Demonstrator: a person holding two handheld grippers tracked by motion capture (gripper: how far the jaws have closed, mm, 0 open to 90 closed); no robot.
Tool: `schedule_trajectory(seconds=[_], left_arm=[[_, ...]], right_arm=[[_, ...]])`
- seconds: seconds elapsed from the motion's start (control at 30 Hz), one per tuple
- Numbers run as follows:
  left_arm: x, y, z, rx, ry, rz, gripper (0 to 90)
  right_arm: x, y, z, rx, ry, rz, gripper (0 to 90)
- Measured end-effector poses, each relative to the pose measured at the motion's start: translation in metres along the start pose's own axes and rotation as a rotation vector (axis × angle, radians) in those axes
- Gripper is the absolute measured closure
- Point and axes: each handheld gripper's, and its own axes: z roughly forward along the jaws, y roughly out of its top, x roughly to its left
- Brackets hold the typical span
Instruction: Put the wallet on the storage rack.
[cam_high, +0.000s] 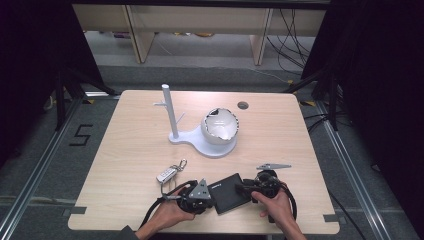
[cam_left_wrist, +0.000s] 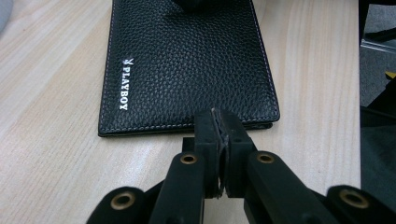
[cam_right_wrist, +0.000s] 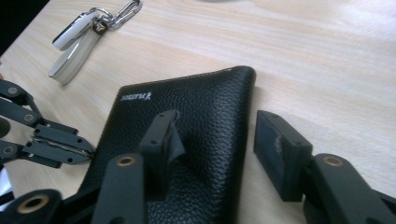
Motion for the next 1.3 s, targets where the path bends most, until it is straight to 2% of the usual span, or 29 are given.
schedule_trajectory(seconds=[0.03,0.07,0.17,0.2,0.27,0.3,0.33,0.37,0.4,0.43,0.57,0.67,0.7,0.77,0.83,0.93,0.97,1.03,1.07,1.1,1.13,1.17,1.27,1.3], left_arm=[[-0.001,0.0,0.001,-0.012,-0.004,-0.013,87.0],[0.0,0.0,0.0,0.0,-0.001,-0.001,87.0],[0.0,0.0,0.0,-0.001,0.001,-0.002,87.0],[0.0,0.0,0.0,0.0,0.002,0.0,87.0],[-0.001,0.0,0.0,-0.003,-0.001,-0.006,87.0],[-0.001,0.0,0.0,-0.004,0.0,-0.006,87.0],[0.0,0.0,0.0,0.001,0.001,-0.001,87.0],[0.0,0.0,0.0,0.0,0.001,-0.001,87.0],[0.0,0.0,0.0,0.0,0.001,-0.001,87.0],[0.0,0.0,0.0,-0.001,0.001,0.0,87.0],[-0.001,0.0,0.001,-0.008,-0.003,-0.01,87.0],[-0.001,0.0,0.0,-0.002,0.001,-0.001,87.0],[0.0,0.0,0.0,0.0,0.002,0.001,87.0],[-0.001,0.0,0.001,-0.01,-0.004,-0.01,87.0],[0.0,0.0,0.0,-0.001,0.001,0.003,87.0],[0.0,0.0,0.0,-0.002,-0.004,0.0,87.0],[0.0,0.0,0.0,0.003,-0.003,0.003,86.7],[0.0,-0.001,0.0,-0.01,-0.015,-0.027,86.1],[0.0,-0.001,0.0,-0.011,-0.021,-0.03,85.5],[0.001,-0.001,-0.002,0.008,-0.021,-0.011,83.4],[0.001,-0.001,-0.002,0.008,-0.021,-0.011,82.4],[-0.001,0.0,-0.003,0.0,-0.022,-0.012,80.6],[-0.002,0.001,-0.006,-0.016,-0.019,-0.017,75.9],[-0.002,0.002,-0.011,-0.022,-0.018,-0.022,73.2]], right_arm=[[0.0,0.0,0.001,0.005,0.004,0.014,52.2],[0.001,0.0,0.001,0.002,0.015,0.024,52.4],[-0.001,0.0,0.001,-0.004,0.023,0.046,54.2],[-0.004,-0.001,0.0,-0.004,0.05,0.072,56.3],[-0.006,-0.002,0.001,-0.009,0.049,0.088,57.2],[-0.005,-0.003,0.0,-0.006,0.06,0.127,57.8],[-0.006,-0.003,-0.002,-0.017,0.076,0.141,60.0],[-0.007,-0.003,-0.003,-0.018,0.095,0.136,60.5],[-0.007,-0.002,-0.002,-0.026,0.081,0.139,61.4],[-0.007,-0.002,-0.004,-0.031,0.104,0.141,63.0],[-0.006,-0.005,-0.002,-0.026,0.079,0.156,63.4],[-0.006,-0.004,-0.004,-0.033,0.087,0.174,64.9],[-0.007,-0.004,-0.005,-0.042,0.103,0.18,66.2],[-0.005,-0.004,-0.008,-0.067,0.112,0.178,69.7],[-0.004,-0.004,-0.008,-0.078,0.11,0.178,71.2],[-0.001,-0.002,-0.013,-0.106,0.125,0.163,74.8],[0.003,0.0,-0.014,-0.122,0.116,0.112,77.2],[0.005,0.002,-0.015,-0.133,0.118,0.104,78.2],[0.006,0.003,-0.015,-0.158,0.122,0.063,79.2],[0.011,0.005,-0.017,-0.163,0.124,0.051,80.0],[0.011,0.005,-0.017,-0.163,0.124,0.051,80.0],[0.015,0.007,-0.02,-0.168,0.143,0.042,80.8],[0.017,0.008,-0.02,-0.185,0.138,0.016,81.2],[0.021,0.01,-0.023,-0.18,0.157,0.011,81.4]])
